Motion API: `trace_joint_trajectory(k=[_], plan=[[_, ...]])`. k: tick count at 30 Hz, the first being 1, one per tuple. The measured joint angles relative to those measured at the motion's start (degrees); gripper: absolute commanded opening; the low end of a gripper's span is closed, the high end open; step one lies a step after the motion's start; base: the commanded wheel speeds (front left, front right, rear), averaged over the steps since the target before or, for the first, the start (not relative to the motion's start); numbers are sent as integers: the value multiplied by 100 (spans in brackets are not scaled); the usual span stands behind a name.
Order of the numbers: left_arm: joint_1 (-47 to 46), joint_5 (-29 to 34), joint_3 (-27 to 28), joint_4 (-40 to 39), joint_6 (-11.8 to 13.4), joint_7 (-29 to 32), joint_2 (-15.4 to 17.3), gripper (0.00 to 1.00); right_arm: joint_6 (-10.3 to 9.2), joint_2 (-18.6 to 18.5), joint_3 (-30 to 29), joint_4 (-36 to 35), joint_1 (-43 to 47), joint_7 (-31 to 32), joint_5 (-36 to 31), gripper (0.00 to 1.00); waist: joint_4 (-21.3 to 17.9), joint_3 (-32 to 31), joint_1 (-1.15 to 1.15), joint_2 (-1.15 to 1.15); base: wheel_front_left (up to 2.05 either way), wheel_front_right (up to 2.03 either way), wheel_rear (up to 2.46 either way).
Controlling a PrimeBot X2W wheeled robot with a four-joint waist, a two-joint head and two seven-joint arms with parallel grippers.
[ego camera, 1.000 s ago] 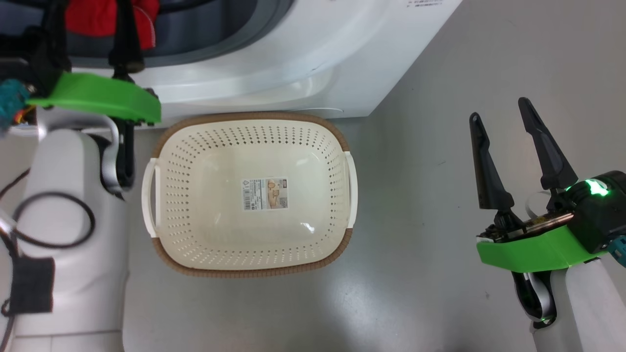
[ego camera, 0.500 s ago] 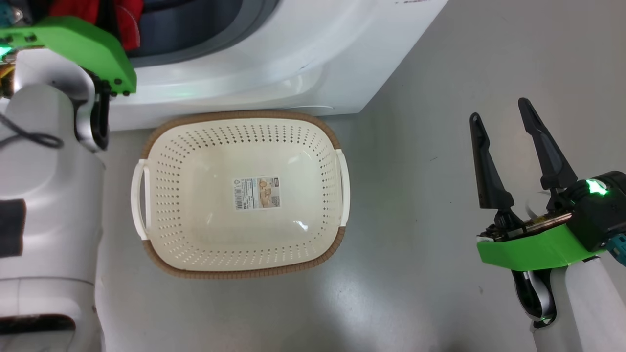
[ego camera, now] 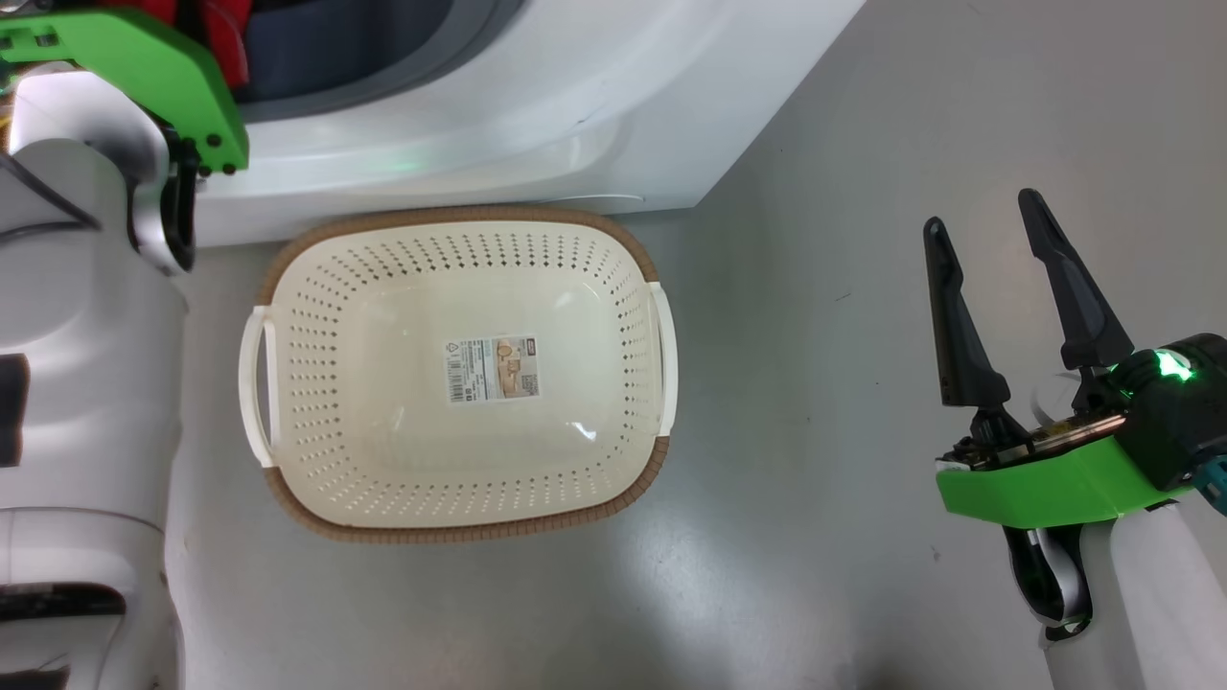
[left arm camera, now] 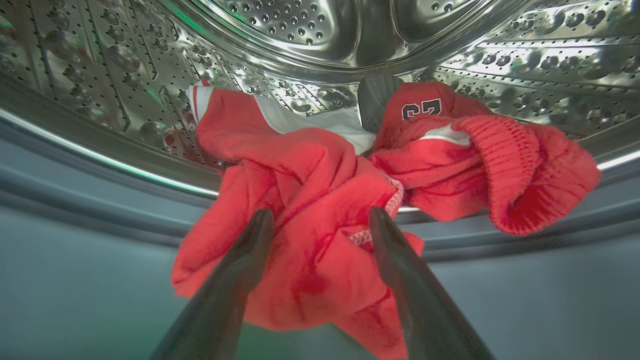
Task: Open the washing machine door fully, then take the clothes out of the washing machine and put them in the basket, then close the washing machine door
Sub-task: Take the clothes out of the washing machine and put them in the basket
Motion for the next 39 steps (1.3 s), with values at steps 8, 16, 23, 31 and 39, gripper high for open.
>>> trace_joint_trajectory(k=[8,16,23,31,39], plan=[[-76,-10,-74,353,27,323,26,0,0,-1,7,14,-88,0,98,100,-29,70,0,0,0,0,0],[-146,-14,-143,452,23,263,48,0,0,-1,10,74,-125,0,137,100,-56,98,0,0,0,0,0],[-138,-220,-90,390,-59,-307,37,0,0,-1,12,100,-125,0,145,100,-59,56,0,0,0,0,0],[113,-435,-24,288,-387,-991,-12,0,0,-1,3,135,-121,0,149,100,10,-58,0,0,0,0,0],[595,-468,-51,-256,-519,-1480,-37,0,0,-1,13,165,-108,0,149,100,82,-276,0,0,0,0,0]])
